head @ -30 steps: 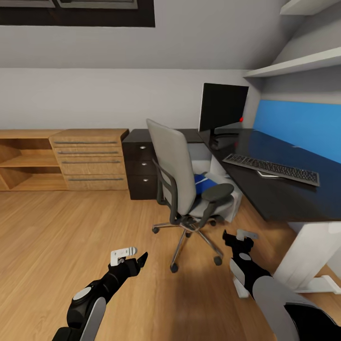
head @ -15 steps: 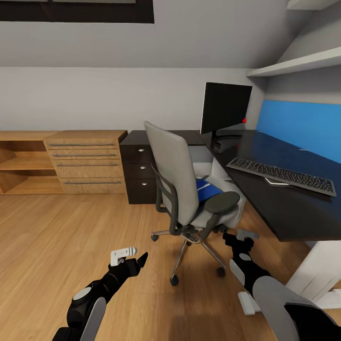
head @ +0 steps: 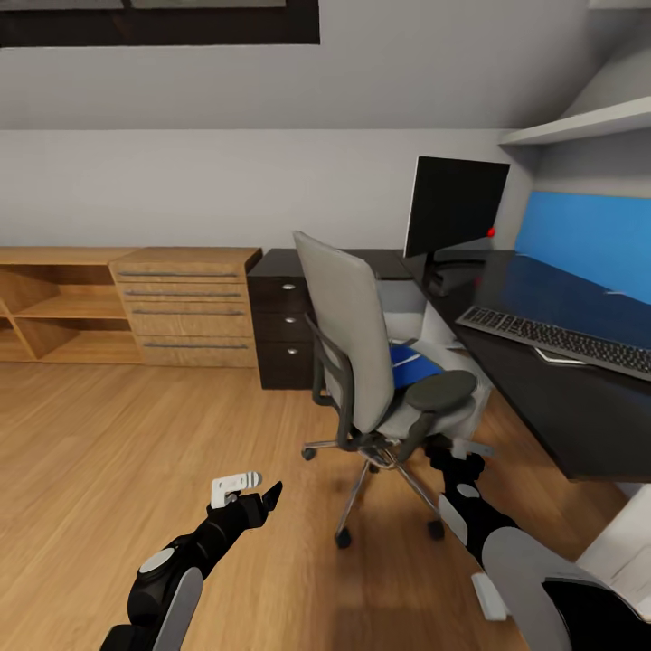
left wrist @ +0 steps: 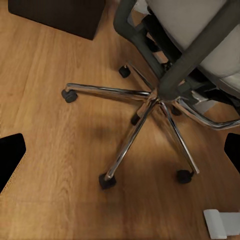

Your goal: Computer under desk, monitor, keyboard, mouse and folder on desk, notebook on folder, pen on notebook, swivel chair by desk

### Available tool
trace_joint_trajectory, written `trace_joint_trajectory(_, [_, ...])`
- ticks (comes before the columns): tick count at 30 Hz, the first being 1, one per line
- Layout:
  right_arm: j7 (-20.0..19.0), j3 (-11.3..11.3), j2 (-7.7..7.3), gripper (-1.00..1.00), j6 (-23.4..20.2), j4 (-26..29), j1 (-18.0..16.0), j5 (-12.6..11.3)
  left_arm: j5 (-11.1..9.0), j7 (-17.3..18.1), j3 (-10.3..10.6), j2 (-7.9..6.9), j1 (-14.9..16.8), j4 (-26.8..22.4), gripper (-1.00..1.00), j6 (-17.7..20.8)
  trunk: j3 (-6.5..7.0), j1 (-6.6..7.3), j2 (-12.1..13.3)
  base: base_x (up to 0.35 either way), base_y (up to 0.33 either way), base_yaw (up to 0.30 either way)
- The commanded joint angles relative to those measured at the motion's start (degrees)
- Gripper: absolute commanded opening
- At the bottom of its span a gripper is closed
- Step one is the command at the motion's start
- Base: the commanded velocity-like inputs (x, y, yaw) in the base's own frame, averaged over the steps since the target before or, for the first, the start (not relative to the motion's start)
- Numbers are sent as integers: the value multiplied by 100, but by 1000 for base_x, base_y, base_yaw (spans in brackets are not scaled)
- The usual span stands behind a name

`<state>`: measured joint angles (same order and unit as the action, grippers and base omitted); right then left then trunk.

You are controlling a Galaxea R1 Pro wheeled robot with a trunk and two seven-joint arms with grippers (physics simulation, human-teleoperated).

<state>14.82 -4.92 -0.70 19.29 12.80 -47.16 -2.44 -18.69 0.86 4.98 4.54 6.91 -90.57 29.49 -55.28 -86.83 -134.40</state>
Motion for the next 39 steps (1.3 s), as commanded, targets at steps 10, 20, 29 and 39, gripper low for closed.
trace_joint_trajectory(10, [-14, -9, 18, 100, 31, -5, -4, -28, -20, 10, -6, 3, 3, -5, 100, 34, -5, -1, -2, 65, 0, 97])
trace_joint_trajectory(20, [-14, -9, 19, 100, 31, -8, -4, -28, -20, 10, -6, 3, 3, -5, 100, 38, -5, -1, -2, 0, 0, 266])
trace_joint_trajectory(29, [-14, -3, 26, 100, 31, -13, -4, -28, -20, 9, -6, 3, 3, -2, 100, 39, -5, -1, -2, 0, 0, 272])
trace_joint_trajectory(39, [-14, -8, 57, 100, 31, -14, -4, -21, -21, 2, -6, 10, 3, 12, 100, 36, -5, -1, -2, 0, 1, 273])
